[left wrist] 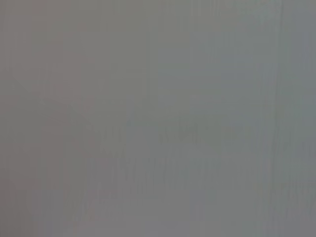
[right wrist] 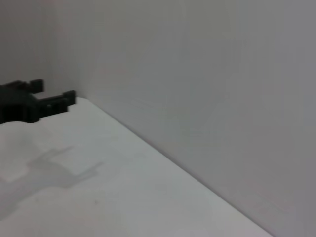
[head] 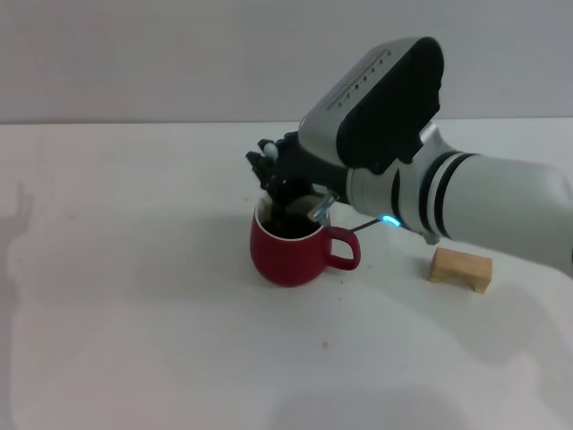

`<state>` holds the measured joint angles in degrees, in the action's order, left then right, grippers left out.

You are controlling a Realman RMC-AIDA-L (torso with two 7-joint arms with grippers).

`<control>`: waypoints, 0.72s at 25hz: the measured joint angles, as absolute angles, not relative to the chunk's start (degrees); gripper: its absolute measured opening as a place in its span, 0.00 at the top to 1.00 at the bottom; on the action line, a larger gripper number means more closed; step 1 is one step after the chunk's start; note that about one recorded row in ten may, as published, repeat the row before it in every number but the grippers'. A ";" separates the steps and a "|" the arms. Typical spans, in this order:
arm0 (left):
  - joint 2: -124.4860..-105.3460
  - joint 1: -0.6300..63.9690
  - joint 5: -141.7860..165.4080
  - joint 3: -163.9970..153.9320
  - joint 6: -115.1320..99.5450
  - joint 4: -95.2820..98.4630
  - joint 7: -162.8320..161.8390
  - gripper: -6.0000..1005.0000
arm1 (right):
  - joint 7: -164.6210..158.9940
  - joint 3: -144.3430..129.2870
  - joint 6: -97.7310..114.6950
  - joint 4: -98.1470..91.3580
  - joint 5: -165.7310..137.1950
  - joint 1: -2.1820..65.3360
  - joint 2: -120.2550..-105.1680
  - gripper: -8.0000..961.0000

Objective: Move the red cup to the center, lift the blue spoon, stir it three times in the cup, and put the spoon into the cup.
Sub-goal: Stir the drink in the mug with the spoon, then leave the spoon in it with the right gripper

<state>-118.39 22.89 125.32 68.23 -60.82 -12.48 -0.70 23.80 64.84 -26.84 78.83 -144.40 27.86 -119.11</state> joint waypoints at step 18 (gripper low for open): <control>-118.27 23.21 125.49 68.29 -60.88 -12.48 -0.70 0.14 | 23.93 65.93 -33.35 86.68 -144.82 22.24 -118.90 0.85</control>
<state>-118.27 23.21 125.49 68.29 -60.88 -12.48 -0.70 23.93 65.93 -33.35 86.68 -144.82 22.24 -118.90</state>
